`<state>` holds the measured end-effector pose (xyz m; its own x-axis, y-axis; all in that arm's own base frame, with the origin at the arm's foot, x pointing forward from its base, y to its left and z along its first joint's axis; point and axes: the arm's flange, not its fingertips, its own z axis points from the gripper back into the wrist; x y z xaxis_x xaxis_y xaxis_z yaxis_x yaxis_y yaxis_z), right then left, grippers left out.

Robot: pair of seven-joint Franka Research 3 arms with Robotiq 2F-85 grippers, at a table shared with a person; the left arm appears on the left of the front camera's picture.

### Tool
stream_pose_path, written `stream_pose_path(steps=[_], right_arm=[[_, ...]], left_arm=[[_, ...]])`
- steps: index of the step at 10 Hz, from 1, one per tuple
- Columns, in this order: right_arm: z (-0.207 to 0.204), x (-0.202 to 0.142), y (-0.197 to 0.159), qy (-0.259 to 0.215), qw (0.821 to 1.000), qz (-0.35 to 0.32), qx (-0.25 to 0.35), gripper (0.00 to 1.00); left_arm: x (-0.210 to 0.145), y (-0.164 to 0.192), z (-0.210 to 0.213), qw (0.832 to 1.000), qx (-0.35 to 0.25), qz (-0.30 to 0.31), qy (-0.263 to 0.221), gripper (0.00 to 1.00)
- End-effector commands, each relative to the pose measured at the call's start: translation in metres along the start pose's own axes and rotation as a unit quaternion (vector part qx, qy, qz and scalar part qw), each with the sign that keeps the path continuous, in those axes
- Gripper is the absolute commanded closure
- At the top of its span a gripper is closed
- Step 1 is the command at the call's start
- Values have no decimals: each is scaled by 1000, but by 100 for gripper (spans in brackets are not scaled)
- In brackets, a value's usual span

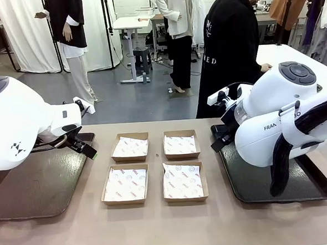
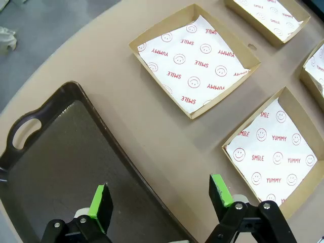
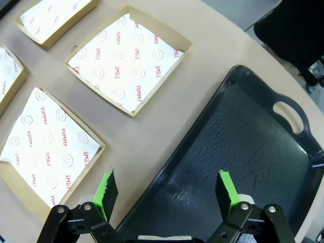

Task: Individually package the donuts and arrange them on the tray.
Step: Pick up one Paper togo box.

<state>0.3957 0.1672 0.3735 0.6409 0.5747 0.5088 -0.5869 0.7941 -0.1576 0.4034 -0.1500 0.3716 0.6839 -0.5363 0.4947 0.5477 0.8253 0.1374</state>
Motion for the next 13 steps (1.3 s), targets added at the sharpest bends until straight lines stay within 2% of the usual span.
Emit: stream_pose_path(steps=[1,8,9,11,13], right_arm=[[0,0,0,0,1000,0,0,0],[0,0,0,0,1000,0,0,0],[26,-15,10,-6,1000,21,15,0],[85,-57,24,12,997,66,45,0],[130,-109,27,51,994,88,40,0]], left_arm=[[0,0,0,1000,0,0,0,0],[0,0,0,1000,0,0,0,0],[-20,-5,27,1000,-10,-24,5,0],[-68,-25,73,997,-32,-65,42,0],[-115,-37,90,992,-65,-71,82,0]])
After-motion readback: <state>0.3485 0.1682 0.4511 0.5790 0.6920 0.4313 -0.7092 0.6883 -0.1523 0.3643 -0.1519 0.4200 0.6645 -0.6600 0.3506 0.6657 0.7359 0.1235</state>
